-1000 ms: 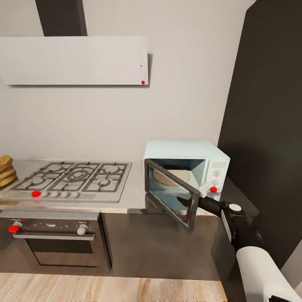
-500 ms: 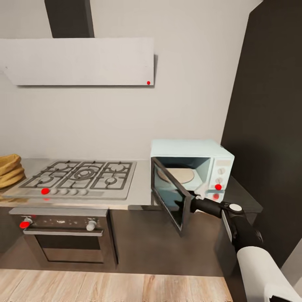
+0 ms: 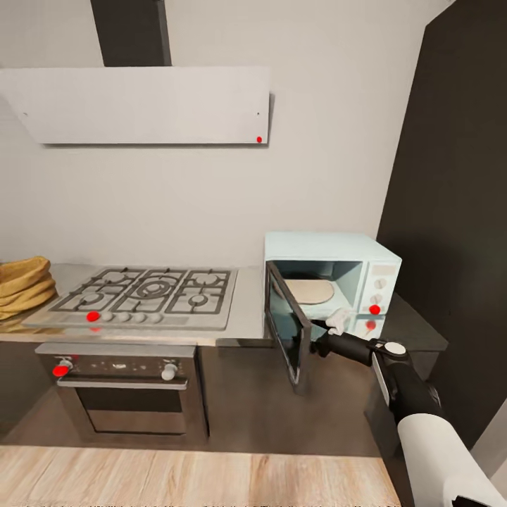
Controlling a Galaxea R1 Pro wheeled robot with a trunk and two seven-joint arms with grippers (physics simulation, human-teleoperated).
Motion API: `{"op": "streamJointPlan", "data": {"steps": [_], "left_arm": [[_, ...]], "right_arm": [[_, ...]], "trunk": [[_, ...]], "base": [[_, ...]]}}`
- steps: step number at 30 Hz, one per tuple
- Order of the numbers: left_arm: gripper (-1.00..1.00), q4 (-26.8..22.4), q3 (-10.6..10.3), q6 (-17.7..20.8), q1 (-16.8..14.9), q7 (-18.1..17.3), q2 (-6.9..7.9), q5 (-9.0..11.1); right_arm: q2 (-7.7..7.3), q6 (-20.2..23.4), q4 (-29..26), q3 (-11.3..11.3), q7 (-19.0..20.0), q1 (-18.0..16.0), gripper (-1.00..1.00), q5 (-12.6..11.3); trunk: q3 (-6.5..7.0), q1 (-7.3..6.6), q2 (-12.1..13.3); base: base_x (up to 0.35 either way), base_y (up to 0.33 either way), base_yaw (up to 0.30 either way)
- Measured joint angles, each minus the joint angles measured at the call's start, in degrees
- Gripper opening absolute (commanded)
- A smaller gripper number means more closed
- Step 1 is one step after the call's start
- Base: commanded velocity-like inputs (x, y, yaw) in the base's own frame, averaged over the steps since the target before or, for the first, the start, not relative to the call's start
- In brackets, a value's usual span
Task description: In the kitchen, take the popcorn bag from the countertop, put it into the microwave, and heat it until the popcorn is cooked so the cooked popcorn ends up inside the bag.
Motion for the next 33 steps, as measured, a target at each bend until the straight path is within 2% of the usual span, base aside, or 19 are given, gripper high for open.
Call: {"op": "streamJointPlan", "data": {"steps": [12, 18, 23, 24, 25, 29, 33], "left_arm": [[1.0, 0.0, -0.02, 0.0, 0.0, 0.0, 0.0, 0.0], [1.0, -0.02, -0.03, 0.0, 0.01, 0.0, 0.0, 0.0], [1.0, -0.02, -0.01, 0.01, 0.01, 0.0, 0.0, 0.0], [1.0, -0.02, 0.0, 0.01, 0.02, 0.0, 0.0, 0.0], [1.0, -0.03, 0.01, 0.02, 0.02, 0.0, 0.0, 0.0], [1.0, 0.0, 0.0, 0.01, 0.0, 0.0, 0.0, 0.0], [1.0, 0.0, 0.0, 0.0, 0.0, 0.0, 0.0, 0.0]], "right_arm": [[0.12, 0.02, 0.07, 0.01, -0.26, 0.0, 1.0, 0.0], [-1.06, -0.01, 0.04, -2.53, -1.64, 0.0, 1.0, 0.29], [-1.53, 0.04, 0.06, -2.75, -2.99, -0.01, 1.0, -0.04], [-1.85, 0.05, 0.04, -1.71, -4.09, -0.01, 1.0, -0.41], [-1.38, 0.07, 0.08, -1.68, -6.07, -0.01, 1.0, -0.35], [-2.92, 0.3, 0.08, -5.38, -13.98, 0.01, 1.0, -0.59], [-3.19, 0.59, 0.08, -7.38, -16.38, -0.02, 1.0, -0.62]], "trunk": [[0.0, 0.0, 0.0], [-0.01, 0.0, 0.0], [-0.01, 0.0, 0.0], [0.0, -0.01, -0.01], [0.0, -0.01, -0.01], [0.0, -0.01, -0.01], [0.0, -0.01, -0.01]], "base": [[-0.091, 0.194, 0.0], [-0.092, 0.195, 0.0], [-0.032, 0.052, 0.0], [-0.005, 0.008, 0.0], [-0.003, 0.004, 0.0], [-0.001, 0.001, 0.0], [0.0, 0.0, 0.0]]}}
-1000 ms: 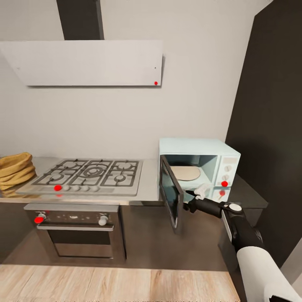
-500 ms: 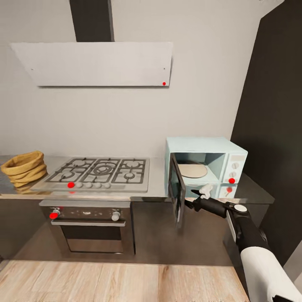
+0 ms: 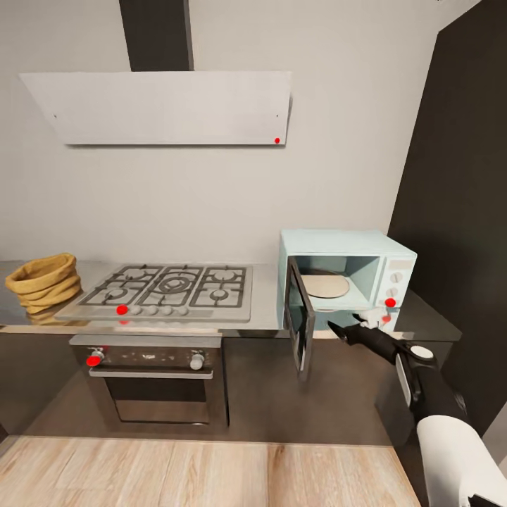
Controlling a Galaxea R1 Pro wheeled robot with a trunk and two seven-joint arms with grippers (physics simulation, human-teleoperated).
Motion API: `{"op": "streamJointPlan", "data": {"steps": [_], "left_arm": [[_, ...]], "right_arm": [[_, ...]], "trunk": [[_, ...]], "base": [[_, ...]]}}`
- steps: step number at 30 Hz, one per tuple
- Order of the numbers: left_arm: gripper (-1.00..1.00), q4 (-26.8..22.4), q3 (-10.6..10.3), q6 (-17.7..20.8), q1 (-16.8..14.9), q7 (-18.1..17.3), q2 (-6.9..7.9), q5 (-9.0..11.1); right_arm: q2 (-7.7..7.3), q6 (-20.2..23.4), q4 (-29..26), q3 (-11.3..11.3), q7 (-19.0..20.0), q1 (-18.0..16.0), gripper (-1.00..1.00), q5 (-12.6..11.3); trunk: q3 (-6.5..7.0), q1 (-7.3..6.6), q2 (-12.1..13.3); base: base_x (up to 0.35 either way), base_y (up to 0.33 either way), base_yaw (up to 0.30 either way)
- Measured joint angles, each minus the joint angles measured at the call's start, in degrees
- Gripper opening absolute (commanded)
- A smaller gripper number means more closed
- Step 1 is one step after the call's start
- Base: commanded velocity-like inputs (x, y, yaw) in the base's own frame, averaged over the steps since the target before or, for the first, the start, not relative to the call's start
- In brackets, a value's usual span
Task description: In the kitchen, take the popcorn bag from the countertop, put it into the microwave, and heat it until the popcorn is cooked so the cooked popcorn ends up inside the bag.
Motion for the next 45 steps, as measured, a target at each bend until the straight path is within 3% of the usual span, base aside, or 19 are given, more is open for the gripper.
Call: {"op": "streamJointPlan", "data": {"steps": [5, 14, 17, 20, 23, 26, 27, 29, 31, 34, 37, 42, 45], "left_arm": [[1.0, 0.0, 0.0, 0.0, 0.0, 0.0, 0.0, 0.0], [1.0, 0.0, -0.06, 0.0, 0.0, 0.0, -0.1, 0.0], [1.0, 0.0, -0.05, 0.0, 0.0, 0.0, -0.03, 0.0], [1.0, -0.01, 0.0, 0.0, 0.0, 0.01, -0.04, 0.0], [1.0, -0.01, 0.0, 0.0, 0.0, 0.0, -0.01, 0.0], [1.0, -0.01, 0.0, 0.0, 0.0, 0.01, 0.0, 0.06], [1.0, -0.01, 0.0, 0.01, 0.0, 0.01, 0.0, 0.07], [1.0, -0.01, 0.01, 0.0, 0.0, 0.03, 0.0, 0.08], [1.0, -0.01, 0.0, 0.0, 0.0, 0.02, 0.0, 0.08], [1.0, -0.01, 0.01, 0.0, 0.0, 0.05, 0.03, 0.11], [1.0, -0.02, 0.02, 0.01, 0.0, 0.08, 0.07, 0.15], [1.0, 0.0, 0.0, 0.0, 0.0, 0.08, 0.09, 1.18], [1.0, 0.0, -0.01, 0.0, 0.0, 0.08, 0.15, 1.93]], "right_arm": [[-0.04, 0.2, 0.0, -0.43, -3.61, 0.02, 1.0, -0.01], [0.04, 0.39, 0.14, -0.39, -4.13, 0.03, 1.0, 0.02], [-0.57, 0.47, 3.25, -0.5, -4.65, 0.03, 1.0, -0.01], [-3.1, 0.16, 13.09, -0.51, -8.26, 0.05, 1.0, 0.0], [-5.17, -0.37, 27.92, -0.28, -17.63, 0.04, 1.0, 1.29], [-6.79, -0.52, 46.55, 0.2, -23.59, 0.12, 1.0, 5.59], [-6.66, -0.5, 49.18, 0.28, -25.66, 1.37, 1.0, 6.95], [-6.06, -1.07, 51.23, 0.19, -29.69, 9.94, 1.0, 8.12], [-5.86, -4.17, 51.72, 0.05, -31.26, 14.65, 1.0, 8.29], [-5.6, -8.64, 51.88, -0.02, -32.49, 19.84, 1.0, 8.26], [-4.8, -10.27, 51.95, -0.02, -32.87, 24.64, 1.0, 8.17], [-3.86, -10.48, 51.94, -0.12, -33.34, 26.23, 1.0, 8.16], [-3.42, -10.44, 51.94, -0.12, -36.52, 26.36, 1.0, 8.14]], "trunk": [[0.0, 0.0, 0.0], [0.0, 0.03, 0.0], [0.0, 0.04, 0.01], [-0.01, 0.04, 0.01], [-0.01, 0.03, 0.01], [-0.01, 0.01, 0.0], [-0.02, 0.0, 0.0], [-0.02, 0.0, 0.0], [-0.01, 0.0, 0.0], [-0.01, 0.0, 0.0], [-0.02, 0.0, 0.0], [0.0, 0.0, 0.0], [0.0, 0.0, 0.0]], "base": [[0.0, 0.0, 0.0], [-0.135, 0.0, 0.0], [-0.338, 0.0, 0.0], [-0.339, 0.0, 0.0], [-0.206, 0.0, 0.0], [-0.03, 0.0, 0.0], [-0.006, 0.0, 0.0], [-0.003, 0.0, 0.0], [-0.001, 0.0, 0.0], [0.0, 0.0, 0.0], [0.0, 0.0, 0.0], [0.0, 0.0, 0.0], [0.0, 0.0, 0.038]]}}
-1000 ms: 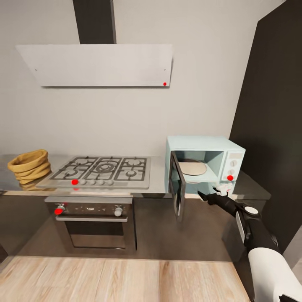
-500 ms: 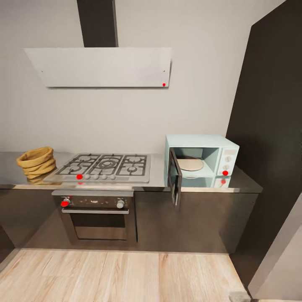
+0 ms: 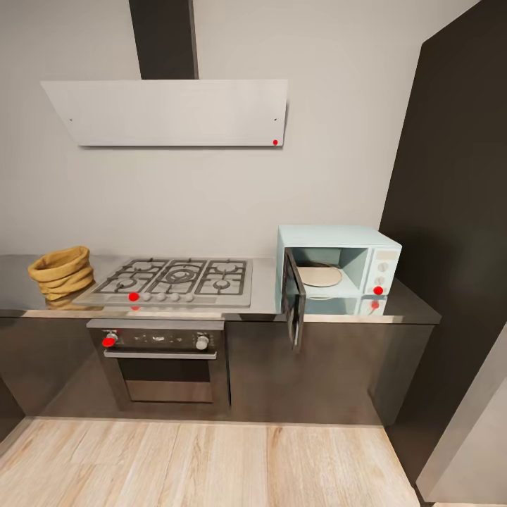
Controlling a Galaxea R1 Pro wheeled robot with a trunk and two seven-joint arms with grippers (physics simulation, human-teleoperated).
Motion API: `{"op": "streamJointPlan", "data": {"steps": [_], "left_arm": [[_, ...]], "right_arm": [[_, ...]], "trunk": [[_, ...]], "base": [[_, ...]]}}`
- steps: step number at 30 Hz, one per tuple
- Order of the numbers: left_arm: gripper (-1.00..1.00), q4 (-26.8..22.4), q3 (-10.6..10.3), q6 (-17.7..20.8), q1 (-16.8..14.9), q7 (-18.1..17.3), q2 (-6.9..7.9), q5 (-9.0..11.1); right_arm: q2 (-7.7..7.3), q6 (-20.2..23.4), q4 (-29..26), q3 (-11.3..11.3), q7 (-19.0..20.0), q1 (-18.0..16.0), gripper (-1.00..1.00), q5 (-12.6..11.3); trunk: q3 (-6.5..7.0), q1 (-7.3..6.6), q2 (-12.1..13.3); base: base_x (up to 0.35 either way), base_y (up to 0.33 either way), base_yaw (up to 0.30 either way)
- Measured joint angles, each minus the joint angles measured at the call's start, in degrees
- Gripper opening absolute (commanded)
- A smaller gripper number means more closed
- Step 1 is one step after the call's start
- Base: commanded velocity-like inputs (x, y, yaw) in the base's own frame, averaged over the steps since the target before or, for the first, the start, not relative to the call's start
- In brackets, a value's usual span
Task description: In the kitchen, take the popcorn bag from the countertop, put it into the microwave, and heat it until the popcorn is cooked so the cooked popcorn ends up inside the bag.
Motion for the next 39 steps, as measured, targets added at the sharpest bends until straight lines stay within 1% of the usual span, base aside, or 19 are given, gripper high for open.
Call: {"op": "streamJointPlan", "data": {"steps": [1, 4, 7, 13, 23, 27, 39], "left_arm": [[1.0, 0.0, 0.0, 0.0, 0.0, 0.0, 0.0, 0.15], [1.0, -0.01, -0.01, 0.01, 0.0, 0.0, -0.05, 0.23], [1.0, -0.01, 0.0, 0.0, 0.0, 0.0, -0.01, 0.29], [1.0, -0.01, -0.01, 0.0, 0.0, 0.0, 0.03, 0.35], [1.0, 0.0, -0.01, 0.0, 0.0, 0.08, 0.18, 0.36], [1.0, 0.0, -0.01, 0.0, 0.0, 0.0, 0.03, 0.67], [1.0, 0.0, -0.01, 0.0, 0.0, 0.0, 0.03, 0.73]], "right_arm": [[0.7, -0.05, 0.0, -0.04, -0.95, 0.03, 1.0, -0.04], [2.01, -0.34, 0.0, -0.07, -2.16, 0.38, 1.0, -0.06], [2.6, -0.61, 0.0, -0.09, -4.86, 0.72, 1.0, -0.01], [2.57, -0.72, -0.01, -0.09, -5.64, 0.76, 1.0, 0.03], [2.57, -0.72, -0.01, -0.09, -5.68, 0.76, 1.0, 0.04], [2.61, -0.72, 0.0, -0.09, -5.67, 0.76, 1.0, 0.04], [2.68, -0.72, 0.0, -0.09, -5.67, 0.76, 1.0, 0.04]], "trunk": [[0.03, 0.0, 0.0], [0.19, 0.0, 0.0], [0.32, 0.0, 0.0], [0.53, 0.0, 0.0], [0.91, 0.0, 0.0], [1.07, 0.0, 0.0], [1.56, 0.0, 0.0]], "base": [[0.0, 0.0, 0.155], [0.0, 0.0, 0.198], [0.0, 0.0, 0.251], [0.0, 0.0, 0.26], [0.0, 0.0, 0.261], [0.0, 0.0, 0.261], [0.0, 0.0, 0.261]]}}
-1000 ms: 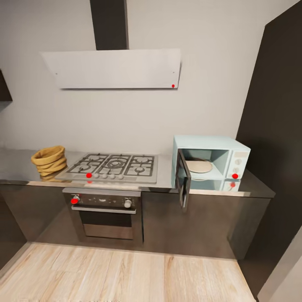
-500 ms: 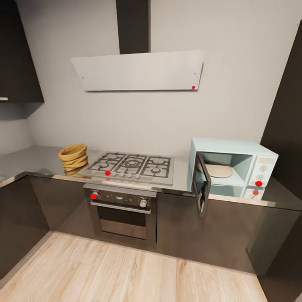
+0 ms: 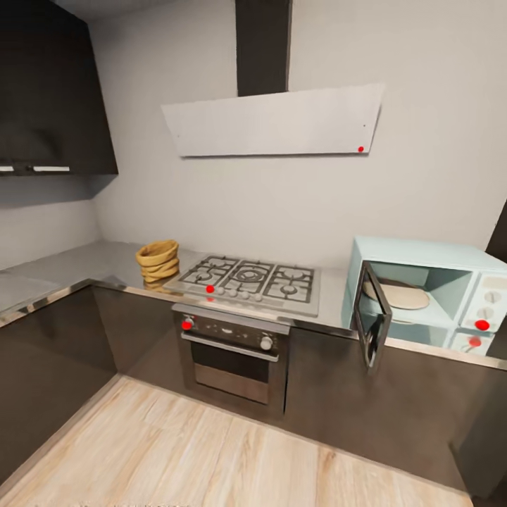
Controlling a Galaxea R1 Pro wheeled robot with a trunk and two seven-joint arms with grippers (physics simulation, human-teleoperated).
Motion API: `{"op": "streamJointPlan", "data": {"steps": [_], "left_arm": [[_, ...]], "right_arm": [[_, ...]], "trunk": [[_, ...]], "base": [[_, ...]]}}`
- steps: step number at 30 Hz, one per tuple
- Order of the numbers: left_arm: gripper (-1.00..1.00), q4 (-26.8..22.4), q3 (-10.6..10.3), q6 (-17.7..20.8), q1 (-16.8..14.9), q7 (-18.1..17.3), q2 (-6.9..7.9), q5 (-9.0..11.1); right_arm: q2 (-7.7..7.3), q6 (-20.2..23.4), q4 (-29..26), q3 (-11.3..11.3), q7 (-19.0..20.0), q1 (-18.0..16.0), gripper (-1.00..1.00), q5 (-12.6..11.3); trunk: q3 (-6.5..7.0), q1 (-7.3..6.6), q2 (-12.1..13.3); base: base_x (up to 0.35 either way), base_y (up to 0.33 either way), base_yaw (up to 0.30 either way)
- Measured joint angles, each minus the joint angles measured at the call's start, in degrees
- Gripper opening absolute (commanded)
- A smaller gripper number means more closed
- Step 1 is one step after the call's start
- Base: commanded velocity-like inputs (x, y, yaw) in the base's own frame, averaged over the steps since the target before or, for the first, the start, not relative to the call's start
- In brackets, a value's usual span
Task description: In the kitchen, take the popcorn bag from the countertop, put it into the microwave, and heat it until the popcorn is cooked so the cooked popcorn ends up inside the bag.
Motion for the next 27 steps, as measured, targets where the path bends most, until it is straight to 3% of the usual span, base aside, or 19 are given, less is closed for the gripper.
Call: {"op": "streamJointPlan", "data": {"steps": [27], "left_arm": [[1.0, 0.0, 0.0, 0.0, 0.0, 0.07, 0.0, 0.0]], "right_arm": [[0.26, 0.0, 0.0, 0.0, 0.0, 0.0, 1.0, 0.08]], "trunk": [[1.09, 0.0, 0.0]], "base": [[0.0, 0.0, 0.261]]}}
